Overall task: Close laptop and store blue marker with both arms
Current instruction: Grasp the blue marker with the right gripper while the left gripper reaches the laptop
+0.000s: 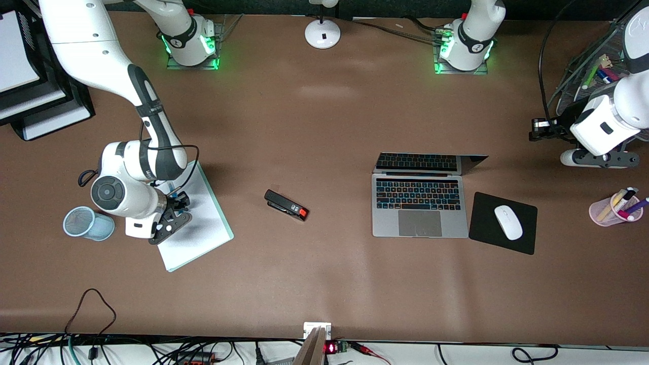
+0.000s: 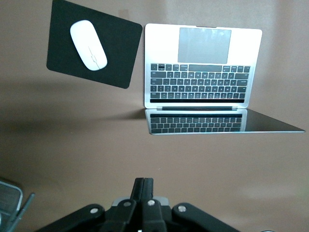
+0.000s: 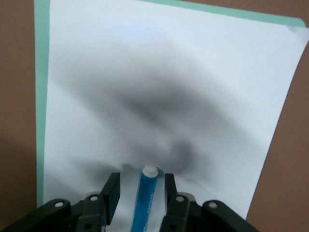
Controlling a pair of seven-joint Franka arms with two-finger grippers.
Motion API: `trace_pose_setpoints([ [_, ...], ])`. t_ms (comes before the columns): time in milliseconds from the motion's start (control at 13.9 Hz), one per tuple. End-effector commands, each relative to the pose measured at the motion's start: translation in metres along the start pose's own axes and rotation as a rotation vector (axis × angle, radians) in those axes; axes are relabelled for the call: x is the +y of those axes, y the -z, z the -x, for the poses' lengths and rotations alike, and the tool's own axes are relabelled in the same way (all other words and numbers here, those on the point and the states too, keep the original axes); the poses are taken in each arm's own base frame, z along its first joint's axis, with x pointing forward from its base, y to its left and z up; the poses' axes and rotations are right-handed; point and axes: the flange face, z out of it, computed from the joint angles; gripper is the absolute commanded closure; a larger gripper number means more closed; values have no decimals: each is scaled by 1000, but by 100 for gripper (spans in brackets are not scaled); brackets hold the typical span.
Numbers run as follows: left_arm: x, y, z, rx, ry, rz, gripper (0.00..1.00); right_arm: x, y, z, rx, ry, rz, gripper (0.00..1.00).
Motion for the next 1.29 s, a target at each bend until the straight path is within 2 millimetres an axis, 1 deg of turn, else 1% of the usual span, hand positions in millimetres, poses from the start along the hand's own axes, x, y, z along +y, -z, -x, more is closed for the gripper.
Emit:
trace_pose_setpoints([
  [0, 37, 2, 10, -12, 90, 9, 100, 5, -13, 0, 6, 3, -1, 57],
  [144, 72, -6, 17, -24, 83, -2, 100, 8, -14, 2, 5, -8, -3, 59],
  [215, 84, -10, 21, -25, 82, -7, 100, 9, -14, 3, 5, -9, -3, 59],
  [287, 92, -15, 24, -30, 87, -11, 100, 10, -14, 3, 5, -11, -3, 59],
  [431, 101, -34, 26, -4, 76, -12, 100, 10, -18, 3, 1, -19, -6, 62],
  [503, 105, -52, 26, 19, 69, -10, 100, 10, -19, 4, -1, -21, -6, 62],
  [575, 117, -75, 27, 25, 48, -15, 100, 10, -20, 4, 0, -22, -7, 63],
  [646, 133, -95, 31, 37, 21, -18, 100, 9, -22, 4, -3, -21, -9, 64],
  [718, 144, -110, 36, 42, 3, -24, 100, 9, -22, 4, -3, -21, -9, 65],
  [790, 148, -121, 40, 46, 1, -28, 100, 9, -22, 4, -2, -22, -10, 65],
  [862, 147, -133, 43, 38, 0, -34, 100, 9, -22, 4, -2, -22, -10, 65],
  [934, 148, -141, 49, 34, -1, -42, 100, 10, -21, 3, -1, -22, -9, 67],
  [1077, 146, -167, 56, 55, 14, -46, 100, 10, -22, 3, -2, -22, -10, 76],
  [1149, 147, -181, 59, 70, 28, -48, 100, 9, -23, 3, -2, -24, -13, 78],
  [1221, 150, -193, 60, 101, 26, -39, 100, 8, -24, 2, 1, -29, -20, 82],
])
